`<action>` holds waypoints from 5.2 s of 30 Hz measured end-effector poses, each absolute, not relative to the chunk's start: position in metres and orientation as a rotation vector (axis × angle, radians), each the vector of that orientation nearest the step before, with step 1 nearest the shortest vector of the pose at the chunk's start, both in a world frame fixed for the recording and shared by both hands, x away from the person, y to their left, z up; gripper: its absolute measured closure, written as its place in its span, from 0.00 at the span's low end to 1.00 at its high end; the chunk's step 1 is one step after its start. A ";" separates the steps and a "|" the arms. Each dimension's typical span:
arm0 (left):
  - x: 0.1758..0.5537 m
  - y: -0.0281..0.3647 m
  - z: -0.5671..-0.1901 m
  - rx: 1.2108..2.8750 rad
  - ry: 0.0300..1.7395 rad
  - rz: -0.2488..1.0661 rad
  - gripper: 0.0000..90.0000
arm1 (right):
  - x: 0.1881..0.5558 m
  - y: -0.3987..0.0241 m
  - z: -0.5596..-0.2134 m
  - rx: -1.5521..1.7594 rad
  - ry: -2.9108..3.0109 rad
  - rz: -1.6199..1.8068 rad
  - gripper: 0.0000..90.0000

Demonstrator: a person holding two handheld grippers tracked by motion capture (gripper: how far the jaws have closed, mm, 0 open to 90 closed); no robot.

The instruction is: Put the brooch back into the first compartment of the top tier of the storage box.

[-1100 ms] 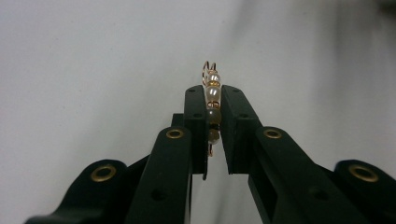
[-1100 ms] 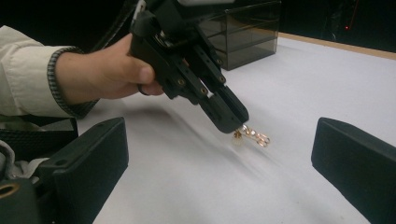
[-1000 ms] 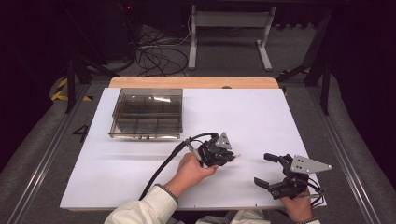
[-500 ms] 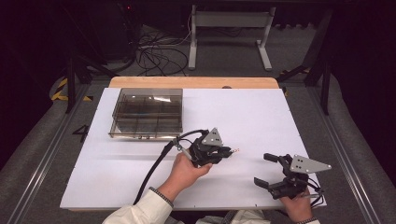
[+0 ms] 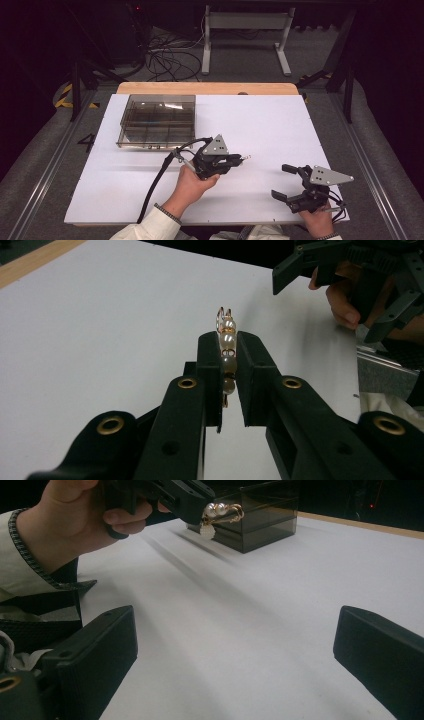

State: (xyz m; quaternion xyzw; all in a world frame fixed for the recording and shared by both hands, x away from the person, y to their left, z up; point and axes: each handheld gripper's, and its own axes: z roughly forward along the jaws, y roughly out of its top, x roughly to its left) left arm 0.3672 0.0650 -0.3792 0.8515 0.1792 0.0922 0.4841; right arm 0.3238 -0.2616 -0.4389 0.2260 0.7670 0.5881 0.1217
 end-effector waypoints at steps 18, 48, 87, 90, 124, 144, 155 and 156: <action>0.362 0.080 -0.368 2.066 0.447 0.293 0.91 | 0.324 -0.262 -0.439 0.662 2.238 1.717 0.05; 0.363 0.153 -0.334 2.051 0.574 0.427 0.91 | 0.324 -0.262 -0.439 0.664 2.241 1.713 0.05; 0.363 0.245 -0.322 1.931 0.855 0.603 0.91 | 0.325 -0.262 -0.440 0.675 2.247 1.711 0.05; 0.363 0.251 -0.323 1.917 0.885 0.618 0.91 | 0.325 -0.262 -0.440 0.675 2.247 1.712 0.05; 0.385 0.293 -0.355 1.867 1.169 0.721 0.91 | 0.326 -0.260 -0.441 0.673 2.254 1.706 0.05; 0.387 0.302 -0.366 1.870 1.175 0.731 0.91 | 0.326 -0.261 -0.441 0.674 2.254 1.710 0.05; 0.390 0.308 -0.372 1.871 1.180 0.724 0.91 | 0.326 -0.261 -0.441 0.678 2.254 1.712 0.05; 0.391 0.310 -0.374 1.874 1.182 0.714 0.91 | 0.326 -0.261 -0.441 0.678 2.254 1.712 0.05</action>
